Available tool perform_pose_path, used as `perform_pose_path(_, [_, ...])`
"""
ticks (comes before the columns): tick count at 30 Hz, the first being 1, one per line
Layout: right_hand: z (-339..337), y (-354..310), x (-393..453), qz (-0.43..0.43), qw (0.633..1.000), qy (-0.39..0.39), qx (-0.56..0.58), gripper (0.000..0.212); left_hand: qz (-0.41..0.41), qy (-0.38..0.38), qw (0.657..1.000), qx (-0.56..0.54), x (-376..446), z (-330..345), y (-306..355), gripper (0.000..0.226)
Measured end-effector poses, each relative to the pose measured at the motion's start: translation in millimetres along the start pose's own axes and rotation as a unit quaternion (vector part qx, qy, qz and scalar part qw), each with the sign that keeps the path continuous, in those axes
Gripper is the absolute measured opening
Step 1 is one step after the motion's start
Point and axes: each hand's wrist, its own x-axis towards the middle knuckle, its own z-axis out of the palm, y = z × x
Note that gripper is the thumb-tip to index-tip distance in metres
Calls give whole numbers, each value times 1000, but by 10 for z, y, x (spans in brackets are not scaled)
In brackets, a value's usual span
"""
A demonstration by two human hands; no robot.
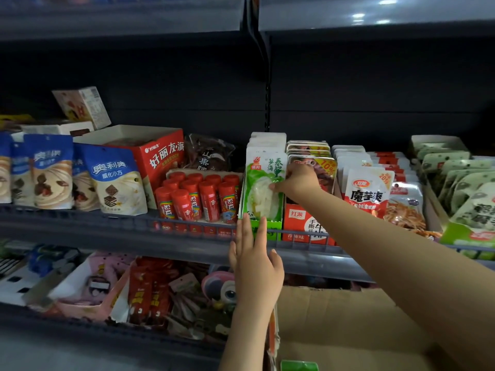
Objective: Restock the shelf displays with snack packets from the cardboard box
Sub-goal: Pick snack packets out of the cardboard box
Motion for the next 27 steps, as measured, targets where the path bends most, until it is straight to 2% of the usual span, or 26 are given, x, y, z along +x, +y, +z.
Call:
perform_pose_path(3, [-11,40,-40,-5,997,32,69,55,-4,-7,1000,8,1,-7,-6,64])
perform_pose_path(6, [-43,68,-174,-32,993,65,91,59,-4,-12,1000,13,-3,-24,2,63])
perform_pose_path(11, [-10,277,-625,-92,973,131,168,38,18,34,999,-33,-56,-28,77,52])
perform_pose_path(15, [-47,523,-1153,-156,955,170,184,21,28,75,991,-108,-184,-13,233,38])
perform_pose_path(18, [-10,765,-1471,-140,953,165,214,18,52,86,981,-168,-312,-7,364,35])
perform_pose_path(21, [52,1060,-1714,-70,955,137,253,18,32,14,972,-233,-472,-10,478,25])
perform_pose_path(25, [93,1454,-1968,-6,958,115,264,19,-81,-179,941,-276,-660,83,584,21])
perform_pose_path(27, [144,1647,-2063,22,963,99,251,17,-127,-235,927,-264,-723,193,590,20])
